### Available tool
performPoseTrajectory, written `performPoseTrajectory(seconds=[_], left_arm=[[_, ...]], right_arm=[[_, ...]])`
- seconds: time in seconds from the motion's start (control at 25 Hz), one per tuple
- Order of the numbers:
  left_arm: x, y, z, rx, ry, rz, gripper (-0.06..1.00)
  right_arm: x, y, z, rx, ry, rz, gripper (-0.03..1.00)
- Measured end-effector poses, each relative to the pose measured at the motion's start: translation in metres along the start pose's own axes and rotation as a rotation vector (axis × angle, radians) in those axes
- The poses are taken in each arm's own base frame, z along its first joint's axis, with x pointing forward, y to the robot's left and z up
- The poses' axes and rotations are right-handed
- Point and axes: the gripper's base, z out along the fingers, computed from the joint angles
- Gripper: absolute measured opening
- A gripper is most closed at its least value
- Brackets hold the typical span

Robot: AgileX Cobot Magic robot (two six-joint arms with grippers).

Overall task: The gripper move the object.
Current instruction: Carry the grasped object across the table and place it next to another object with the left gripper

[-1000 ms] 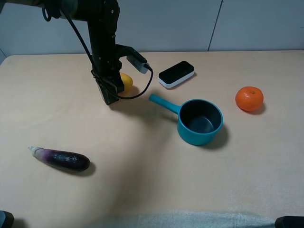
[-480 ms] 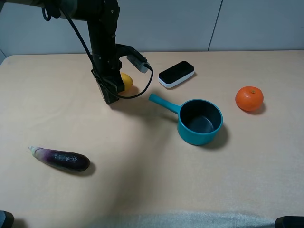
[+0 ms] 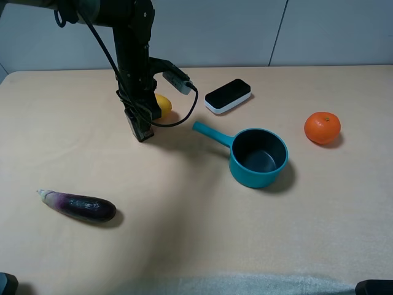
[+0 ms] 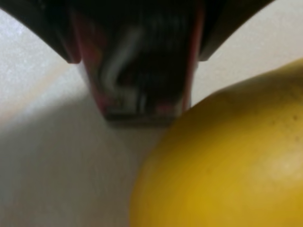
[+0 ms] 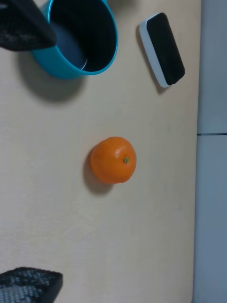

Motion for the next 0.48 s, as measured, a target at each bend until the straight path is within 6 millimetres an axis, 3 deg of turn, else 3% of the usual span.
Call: performPoseTrajectory(seconds=[0.48], left_arm=[[0.0001, 0.0000, 0.0000, 0.000, 0.001, -0.007, 0.61]], right_arm=[[0.0000, 0.0000, 0.0000, 0.000, 0.000, 0.000, 0.69]])
